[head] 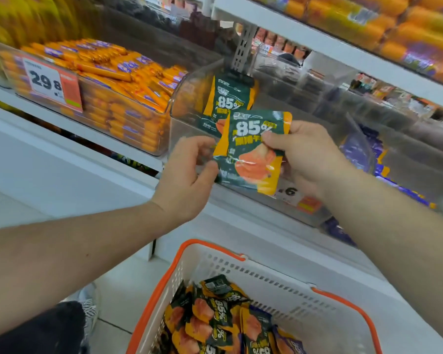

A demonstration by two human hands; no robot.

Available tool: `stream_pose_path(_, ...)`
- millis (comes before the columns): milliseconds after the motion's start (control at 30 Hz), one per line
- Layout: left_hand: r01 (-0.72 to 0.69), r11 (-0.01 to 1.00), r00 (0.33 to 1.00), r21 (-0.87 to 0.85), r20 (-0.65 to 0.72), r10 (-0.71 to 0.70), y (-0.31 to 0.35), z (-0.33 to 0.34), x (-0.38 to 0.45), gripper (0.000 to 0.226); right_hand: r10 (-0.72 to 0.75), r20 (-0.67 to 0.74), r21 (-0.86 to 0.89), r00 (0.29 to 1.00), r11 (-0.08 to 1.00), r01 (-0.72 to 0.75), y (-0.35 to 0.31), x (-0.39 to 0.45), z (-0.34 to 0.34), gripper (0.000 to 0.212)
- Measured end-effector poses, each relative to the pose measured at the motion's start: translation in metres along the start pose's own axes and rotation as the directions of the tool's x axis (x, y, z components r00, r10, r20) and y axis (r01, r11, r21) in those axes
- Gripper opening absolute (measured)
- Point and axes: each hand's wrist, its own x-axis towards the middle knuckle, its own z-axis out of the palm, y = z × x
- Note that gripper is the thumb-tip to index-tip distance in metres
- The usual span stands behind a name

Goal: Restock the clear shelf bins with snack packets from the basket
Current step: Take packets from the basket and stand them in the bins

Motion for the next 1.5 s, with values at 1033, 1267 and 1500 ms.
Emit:
stream_pose_path(1033, -0.25, 0.788, 0.946, 0.563, -0.032, 0.322, -0.034, 0.018, 0.013, 0.084, 0.591, 0.15, -0.304, 0.793, 0.79, -0.532, 0.04, 0.148, 0.061, 0.025)
stream_pose_path(1267, -0.256, 0.78, 0.944, 0.571, -0.026, 0.329, -0.033, 0.016, 0.014, 0.087, 0.329, 0.038, -0.236, 0.944, 0.92, -0.312, 0.023, 0.149, 0.061, 0.02)
stream_pose_path(1500, -0.244, 0.79, 0.949, 0.563, -0.028, 0.313, -0.033, 0.019, 0.012, 0.084, -0.136, -0.213, -0.235, 0.968, 0.968, 0.084, 0.026, 0.174, 0.055, 0.023)
